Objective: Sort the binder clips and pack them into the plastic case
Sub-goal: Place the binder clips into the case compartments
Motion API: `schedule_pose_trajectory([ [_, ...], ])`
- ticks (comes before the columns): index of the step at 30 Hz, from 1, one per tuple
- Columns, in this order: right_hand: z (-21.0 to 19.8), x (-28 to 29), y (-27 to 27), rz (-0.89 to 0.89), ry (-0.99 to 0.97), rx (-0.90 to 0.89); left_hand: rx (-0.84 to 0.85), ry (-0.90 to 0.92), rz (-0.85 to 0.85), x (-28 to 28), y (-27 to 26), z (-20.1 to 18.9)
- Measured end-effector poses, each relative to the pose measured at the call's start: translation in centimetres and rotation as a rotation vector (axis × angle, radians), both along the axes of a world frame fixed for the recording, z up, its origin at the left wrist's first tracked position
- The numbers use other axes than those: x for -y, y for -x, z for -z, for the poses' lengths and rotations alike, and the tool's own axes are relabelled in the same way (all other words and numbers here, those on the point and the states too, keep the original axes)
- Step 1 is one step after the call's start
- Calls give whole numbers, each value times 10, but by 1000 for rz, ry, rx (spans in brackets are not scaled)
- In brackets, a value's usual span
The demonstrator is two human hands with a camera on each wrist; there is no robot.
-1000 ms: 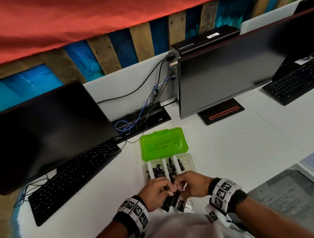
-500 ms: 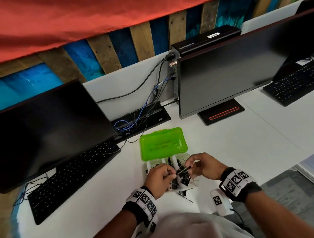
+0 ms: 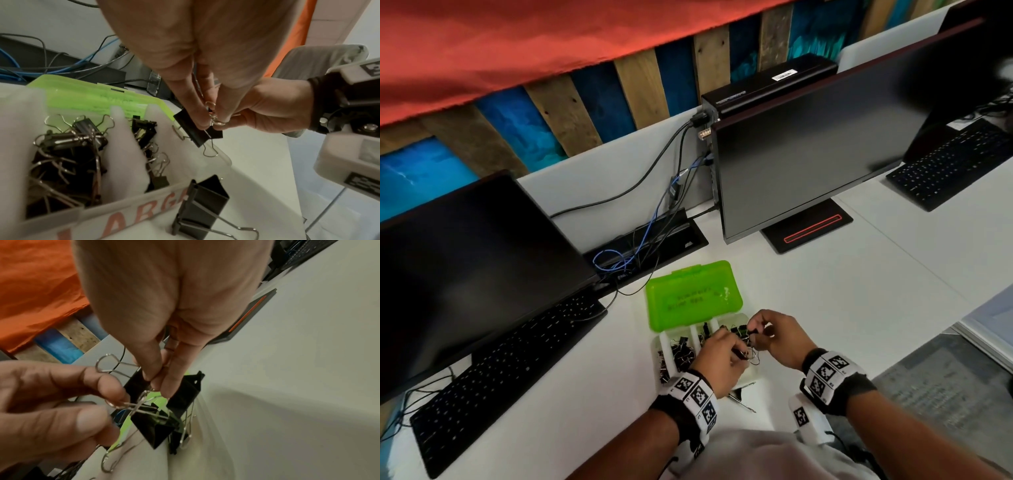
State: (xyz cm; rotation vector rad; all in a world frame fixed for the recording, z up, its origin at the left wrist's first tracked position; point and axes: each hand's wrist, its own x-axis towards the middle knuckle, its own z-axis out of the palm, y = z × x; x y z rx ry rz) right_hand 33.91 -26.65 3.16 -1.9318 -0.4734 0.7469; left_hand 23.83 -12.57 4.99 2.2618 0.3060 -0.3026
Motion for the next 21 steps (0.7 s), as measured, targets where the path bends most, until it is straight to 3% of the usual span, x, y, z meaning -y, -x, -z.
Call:
schedule_pose_trajectory([
  [8, 0, -16, 11, -31, -40, -48, 46, -159, -26, -19, 9, 0],
  [14, 10, -21, 16, 88, 65, 27, -25, -194, -13, -21, 14, 0],
  [21, 8, -18, 8, 182, 47, -19, -11, -281, 155, -20, 18, 2],
])
